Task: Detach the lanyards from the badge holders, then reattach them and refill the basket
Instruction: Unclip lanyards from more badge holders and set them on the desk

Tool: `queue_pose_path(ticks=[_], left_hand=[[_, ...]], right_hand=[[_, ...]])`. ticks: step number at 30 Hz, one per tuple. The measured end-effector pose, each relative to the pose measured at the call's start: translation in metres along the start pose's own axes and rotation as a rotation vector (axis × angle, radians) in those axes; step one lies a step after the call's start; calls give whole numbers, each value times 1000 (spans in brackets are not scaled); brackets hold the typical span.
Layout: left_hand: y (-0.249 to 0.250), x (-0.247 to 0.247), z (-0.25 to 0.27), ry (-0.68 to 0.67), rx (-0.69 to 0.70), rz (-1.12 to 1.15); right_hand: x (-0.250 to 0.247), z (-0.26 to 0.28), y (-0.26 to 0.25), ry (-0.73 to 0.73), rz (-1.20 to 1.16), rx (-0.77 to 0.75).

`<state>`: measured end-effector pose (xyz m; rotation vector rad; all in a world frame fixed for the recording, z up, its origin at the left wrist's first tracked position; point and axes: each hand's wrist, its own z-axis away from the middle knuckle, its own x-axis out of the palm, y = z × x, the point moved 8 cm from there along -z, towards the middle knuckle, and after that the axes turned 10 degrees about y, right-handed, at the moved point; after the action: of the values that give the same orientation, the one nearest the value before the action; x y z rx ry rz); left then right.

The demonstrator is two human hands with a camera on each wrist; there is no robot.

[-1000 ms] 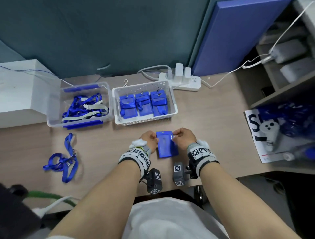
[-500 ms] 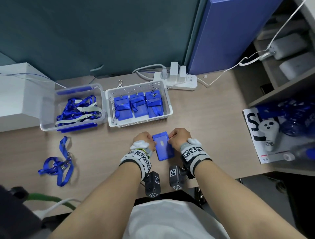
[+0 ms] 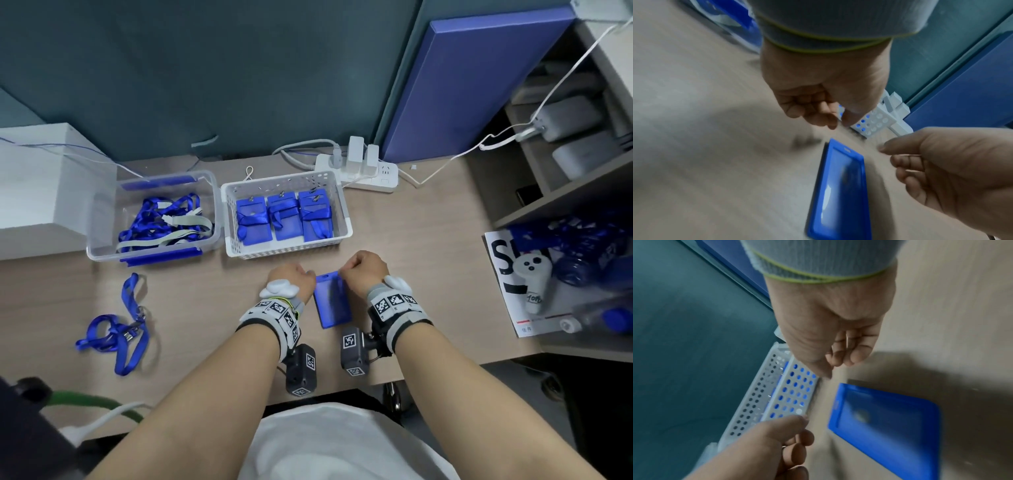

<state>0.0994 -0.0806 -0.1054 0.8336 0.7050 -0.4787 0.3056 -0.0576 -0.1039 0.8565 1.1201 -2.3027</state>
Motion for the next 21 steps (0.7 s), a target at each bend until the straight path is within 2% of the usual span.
queue_pose_path(ticks=[4, 7, 11, 14, 17, 21], left_hand=[[26, -30, -15, 16, 177, 80], [39, -53, -30, 58, 210, 119], [45, -73, -57, 130, 149, 128], [47, -62, -72, 14, 91, 117], [53, -42, -85, -57, 71, 109], [64, -24, -91, -69, 113, 96]], right_hand=[[-6, 0, -70, -34, -294, -192], [-3, -8, -108, -42, -325, -285], [1, -20, -139, -19, -168, -338], [8, -27, -138, -72, 15, -276], [21, -31, -137, -125, 86, -264], [30, -32, -133, -165, 109, -241]])
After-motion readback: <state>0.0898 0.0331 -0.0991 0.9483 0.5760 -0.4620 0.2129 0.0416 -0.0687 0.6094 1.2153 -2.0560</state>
